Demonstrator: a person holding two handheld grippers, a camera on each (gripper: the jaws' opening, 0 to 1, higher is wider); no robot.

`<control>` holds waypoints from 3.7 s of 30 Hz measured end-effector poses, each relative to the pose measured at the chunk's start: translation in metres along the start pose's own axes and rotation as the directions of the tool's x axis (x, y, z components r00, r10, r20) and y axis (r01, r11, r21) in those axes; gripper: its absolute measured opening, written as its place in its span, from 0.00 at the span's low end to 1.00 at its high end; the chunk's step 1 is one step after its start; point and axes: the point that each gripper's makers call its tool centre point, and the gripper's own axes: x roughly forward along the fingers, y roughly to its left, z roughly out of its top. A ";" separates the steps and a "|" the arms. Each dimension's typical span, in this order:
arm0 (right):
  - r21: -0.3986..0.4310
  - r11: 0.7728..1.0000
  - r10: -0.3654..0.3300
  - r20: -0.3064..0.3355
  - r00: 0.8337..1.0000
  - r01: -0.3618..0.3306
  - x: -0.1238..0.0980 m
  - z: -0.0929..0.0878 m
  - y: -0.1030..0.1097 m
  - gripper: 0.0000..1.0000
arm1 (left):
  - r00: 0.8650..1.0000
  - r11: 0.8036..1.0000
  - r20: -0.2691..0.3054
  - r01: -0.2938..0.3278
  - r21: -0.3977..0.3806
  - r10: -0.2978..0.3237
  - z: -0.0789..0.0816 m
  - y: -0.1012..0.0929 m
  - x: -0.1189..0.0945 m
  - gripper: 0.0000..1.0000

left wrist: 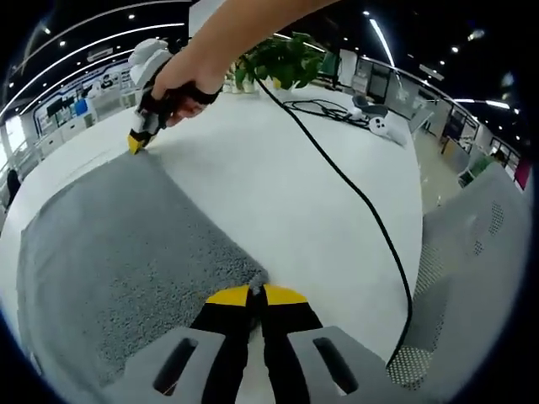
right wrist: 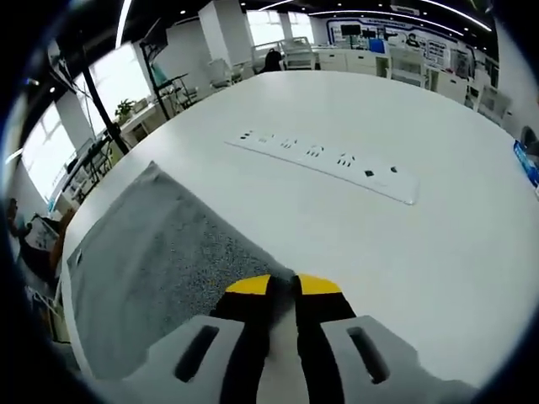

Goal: Fold the towel on the table until its edges align and the towel forms a compact rectangular stack.

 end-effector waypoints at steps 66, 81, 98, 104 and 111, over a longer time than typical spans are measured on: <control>0.252 0.961 -0.147 0.126 0.981 0.112 -0.180 0.018 -0.050 0.01 | 0.867 0.963 0.491 0.194 -0.185 -0.081 0.169 -0.069 -0.082 0.02; 0.325 0.946 -0.082 0.176 0.981 0.020 -0.163 0.054 -0.026 0.00 | 0.839 0.954 0.544 0.144 -0.261 0.022 0.159 -0.049 -0.113 0.02; 0.249 0.968 -0.003 0.190 0.982 -0.045 -0.142 0.086 0.023 0.01 | 0.817 0.932 0.558 0.076 -0.353 0.145 0.138 -0.014 -0.137 0.02; 0.239 0.969 0.015 0.179 0.984 -0.058 -0.130 0.088 0.039 0.01 | 0.820 0.922 0.538 0.034 -0.386 0.195 0.121 0.001 -0.142 0.02; 0.218 0.973 0.043 0.174 0.984 -0.081 -0.116 0.090 0.057 0.01 | 0.826 0.913 0.517 0.006 -0.407 0.225 0.107 0.007 -0.145 0.03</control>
